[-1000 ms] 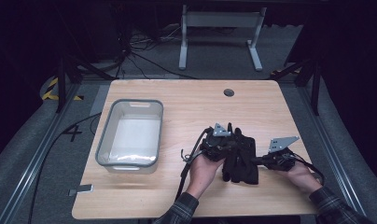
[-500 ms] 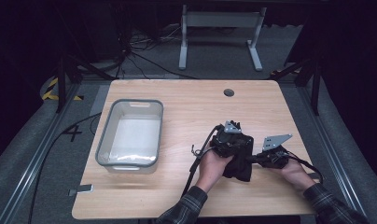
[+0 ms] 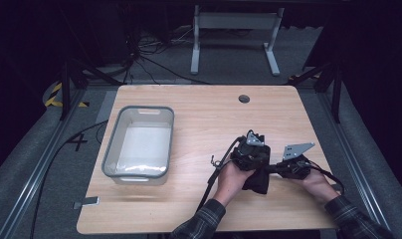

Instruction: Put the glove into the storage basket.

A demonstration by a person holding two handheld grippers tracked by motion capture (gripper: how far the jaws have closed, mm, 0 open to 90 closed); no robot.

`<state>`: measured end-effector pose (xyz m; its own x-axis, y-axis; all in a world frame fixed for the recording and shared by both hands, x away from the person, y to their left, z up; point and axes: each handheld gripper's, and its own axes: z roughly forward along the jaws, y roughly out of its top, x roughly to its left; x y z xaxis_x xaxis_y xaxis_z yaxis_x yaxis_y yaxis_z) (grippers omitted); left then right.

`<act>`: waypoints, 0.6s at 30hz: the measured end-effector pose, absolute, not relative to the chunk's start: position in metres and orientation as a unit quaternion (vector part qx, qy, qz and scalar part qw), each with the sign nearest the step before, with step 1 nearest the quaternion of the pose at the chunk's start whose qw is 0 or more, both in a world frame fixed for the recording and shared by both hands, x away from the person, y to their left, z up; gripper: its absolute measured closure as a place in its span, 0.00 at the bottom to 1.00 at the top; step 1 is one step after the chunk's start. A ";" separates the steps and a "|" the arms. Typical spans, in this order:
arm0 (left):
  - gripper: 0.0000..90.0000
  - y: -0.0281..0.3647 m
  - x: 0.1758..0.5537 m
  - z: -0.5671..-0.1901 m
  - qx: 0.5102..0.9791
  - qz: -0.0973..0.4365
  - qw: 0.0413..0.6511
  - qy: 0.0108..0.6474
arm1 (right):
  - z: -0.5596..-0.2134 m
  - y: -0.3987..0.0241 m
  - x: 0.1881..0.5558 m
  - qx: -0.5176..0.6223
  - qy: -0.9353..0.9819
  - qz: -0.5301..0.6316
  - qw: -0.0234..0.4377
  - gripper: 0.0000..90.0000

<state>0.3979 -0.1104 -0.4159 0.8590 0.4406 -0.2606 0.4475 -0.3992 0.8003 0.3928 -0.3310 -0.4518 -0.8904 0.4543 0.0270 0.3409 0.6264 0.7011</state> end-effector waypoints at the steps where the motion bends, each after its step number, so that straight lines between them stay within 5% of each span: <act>1: 0.92 -0.110 0.397 -0.415 0.836 -0.004 0.481 0.264 | -0.451 -0.333 0.393 0.224 0.898 0.371 0.078 1.00; 18: 0.99 -0.075 0.394 -0.421 0.846 0.018 0.452 0.282 | -0.422 -0.351 0.401 0.249 0.872 0.406 0.113 1.00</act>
<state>0.3943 -0.0746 -0.4208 0.8400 0.4938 -0.2251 0.4617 -0.4323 0.7745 0.4006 -0.3513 -0.4217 -0.8507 0.5257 0.0054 0.3423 0.5460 0.7647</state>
